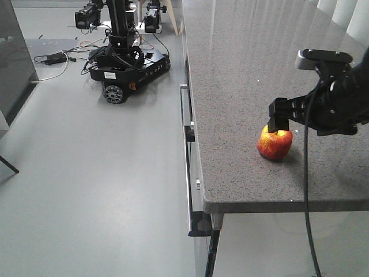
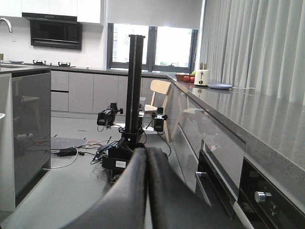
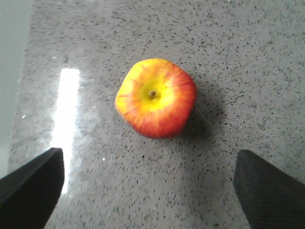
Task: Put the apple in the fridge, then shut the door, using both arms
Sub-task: 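Lower the open right gripper over the red-yellow apple, then close the right gripper on the apple and lift it off the counter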
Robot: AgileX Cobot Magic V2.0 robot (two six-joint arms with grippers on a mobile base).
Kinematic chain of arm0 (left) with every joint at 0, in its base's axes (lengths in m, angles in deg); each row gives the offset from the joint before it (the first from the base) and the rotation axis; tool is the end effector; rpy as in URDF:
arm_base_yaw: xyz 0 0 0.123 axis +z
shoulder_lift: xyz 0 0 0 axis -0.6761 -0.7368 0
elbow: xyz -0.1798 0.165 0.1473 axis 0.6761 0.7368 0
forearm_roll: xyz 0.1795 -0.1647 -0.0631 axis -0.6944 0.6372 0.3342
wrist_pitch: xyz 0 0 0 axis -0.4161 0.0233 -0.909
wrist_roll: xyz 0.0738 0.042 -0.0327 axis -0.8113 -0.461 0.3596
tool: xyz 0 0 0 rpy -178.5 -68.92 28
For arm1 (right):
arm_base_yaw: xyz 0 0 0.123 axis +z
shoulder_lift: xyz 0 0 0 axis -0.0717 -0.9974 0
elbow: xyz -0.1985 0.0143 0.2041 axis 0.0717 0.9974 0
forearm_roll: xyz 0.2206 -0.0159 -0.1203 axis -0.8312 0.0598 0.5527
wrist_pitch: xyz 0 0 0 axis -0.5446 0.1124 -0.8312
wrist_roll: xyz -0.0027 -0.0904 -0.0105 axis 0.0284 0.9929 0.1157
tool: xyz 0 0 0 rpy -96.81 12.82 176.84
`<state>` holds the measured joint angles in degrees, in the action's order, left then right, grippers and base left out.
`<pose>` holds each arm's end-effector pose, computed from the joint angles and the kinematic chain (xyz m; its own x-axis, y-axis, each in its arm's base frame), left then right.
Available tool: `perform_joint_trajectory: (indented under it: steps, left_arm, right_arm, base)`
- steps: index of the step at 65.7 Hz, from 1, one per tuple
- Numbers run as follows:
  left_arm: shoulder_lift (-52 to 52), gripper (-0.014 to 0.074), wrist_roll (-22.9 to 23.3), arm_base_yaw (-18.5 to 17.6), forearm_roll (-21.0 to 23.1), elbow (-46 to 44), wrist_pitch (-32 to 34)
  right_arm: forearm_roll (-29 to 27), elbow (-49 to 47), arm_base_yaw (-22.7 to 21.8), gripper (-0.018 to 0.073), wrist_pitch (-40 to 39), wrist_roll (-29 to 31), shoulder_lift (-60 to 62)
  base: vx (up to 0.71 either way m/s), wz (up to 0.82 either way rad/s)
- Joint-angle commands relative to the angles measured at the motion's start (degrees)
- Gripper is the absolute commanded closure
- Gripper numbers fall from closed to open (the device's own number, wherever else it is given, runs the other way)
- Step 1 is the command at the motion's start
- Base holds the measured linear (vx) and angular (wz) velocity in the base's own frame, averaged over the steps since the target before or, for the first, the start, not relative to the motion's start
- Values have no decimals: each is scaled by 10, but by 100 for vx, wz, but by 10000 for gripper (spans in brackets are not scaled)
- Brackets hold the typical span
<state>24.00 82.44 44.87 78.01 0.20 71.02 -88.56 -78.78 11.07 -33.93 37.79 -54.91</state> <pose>0.0555 0.0026 0.2118 0.1479 -0.1373 -0.9794 -0.0236 0.9895 -0.1423 0.3460 0.0456 0.3038 -0.8708 0.0699 -0.4867 0.0132 0.9928 0.1189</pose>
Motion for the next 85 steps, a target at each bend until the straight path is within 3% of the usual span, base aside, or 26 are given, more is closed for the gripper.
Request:
perform_joint_trajectory:
  steps: [1,31,52,69,85]
  left_arm:
    - [9,602,5,-1,0,16,41]
    - [9,602,5,-1,0,16,41]
    - [9,602,5,-1,0,16,41]
    - [9,602,5,-1,0,16,41]
    - [9,602,5,-1,0,16,41]
  right_arm:
    - [8,-47,0,-109,-10,-25,-16]
    - [7,-117,-1,-76,-8,-61,-142]
    - [8,-117,-1,167,4,-61,-144]
    - [9,-117,-1,306,-11,-56,-124]
    - [10,-114,27,378,10,44,-47]
  base:
    - [0,0]
    - [0,0]
    - [0,0]
    - [0,0]
    - [0,0]
